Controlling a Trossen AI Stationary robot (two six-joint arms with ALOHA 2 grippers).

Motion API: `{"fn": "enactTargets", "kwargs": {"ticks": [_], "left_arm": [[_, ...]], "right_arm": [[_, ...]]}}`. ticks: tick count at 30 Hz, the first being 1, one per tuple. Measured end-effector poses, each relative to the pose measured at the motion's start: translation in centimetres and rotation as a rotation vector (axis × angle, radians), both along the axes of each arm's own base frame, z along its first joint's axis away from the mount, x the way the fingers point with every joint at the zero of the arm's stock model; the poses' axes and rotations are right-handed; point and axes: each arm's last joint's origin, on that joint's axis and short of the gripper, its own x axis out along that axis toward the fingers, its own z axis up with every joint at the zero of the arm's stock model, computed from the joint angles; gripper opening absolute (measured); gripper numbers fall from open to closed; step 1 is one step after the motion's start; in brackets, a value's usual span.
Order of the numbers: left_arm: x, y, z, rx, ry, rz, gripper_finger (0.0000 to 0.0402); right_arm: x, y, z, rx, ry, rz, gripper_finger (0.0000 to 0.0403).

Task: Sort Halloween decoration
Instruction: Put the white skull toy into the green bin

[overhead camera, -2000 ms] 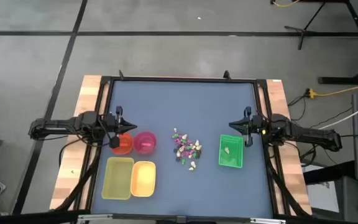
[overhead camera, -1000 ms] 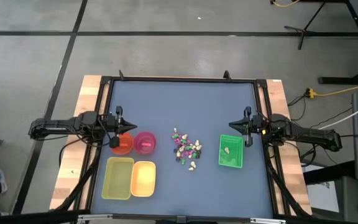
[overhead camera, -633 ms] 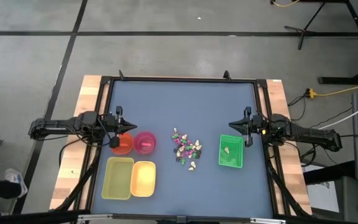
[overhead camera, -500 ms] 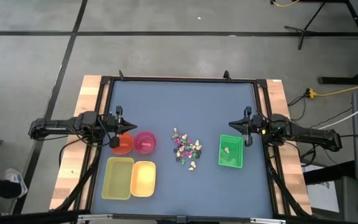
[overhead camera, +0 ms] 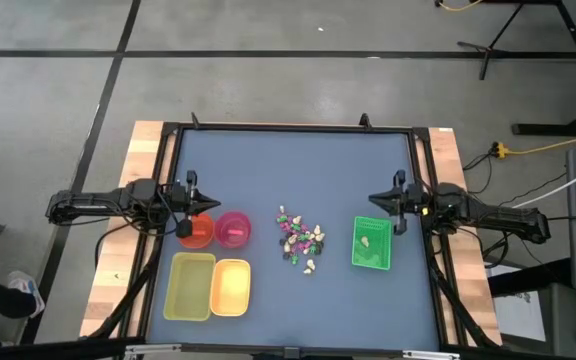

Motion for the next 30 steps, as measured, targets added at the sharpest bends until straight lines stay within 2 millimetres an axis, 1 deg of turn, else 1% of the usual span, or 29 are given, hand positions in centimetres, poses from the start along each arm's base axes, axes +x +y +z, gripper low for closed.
{"fn": "enactTargets", "kwargs": {"ticks": [7,9,12,18,21,24,27,30], "left_arm": [[0.0,0.0,0.0,0.0,0.0,0.0,0.0],[0.0,0.0,0.0,0.0,0.0,0.0,0.0],[0.0,0.0,0.0,0.0,0.0,0.0,0.0],[0.0,0.0,0.0,0.0,0.0,0.0,0.0],[0.0,0.0,0.0,0.0,0.0,0.0,0.0],[0.0,0.0,0.0,0.0,0.0,0.0,0.0],[0.0,0.0,0.0,0.0,0.0,0.0,0.0],[0.0,0.0,0.0,0.0,0.0,0.0,0.0]], "right_arm": [[-0.3,0.3,2.0,0.07,-0.209,0.091,0.0031],[-0.5,0.3,2.5,0.078,-0.26,0.101,0.0041],[-0.6,0.3,3.2,0.082,-0.284,0.105,0.0075],[-0.5,0.2,4.8,0.133,-0.292,0.071,0.0173],[0.1,0.1,5.7,0.141,-0.251,0.067,0.0212],[1.2,0.0,6.7,0.149,-0.193,0.063,0.0236],[3.0,-0.2,7.7,0.147,-0.11,0.054,0.0246],[5.0,-0.4,8.3,0.137,0.013,0.043,0.0247]]}}
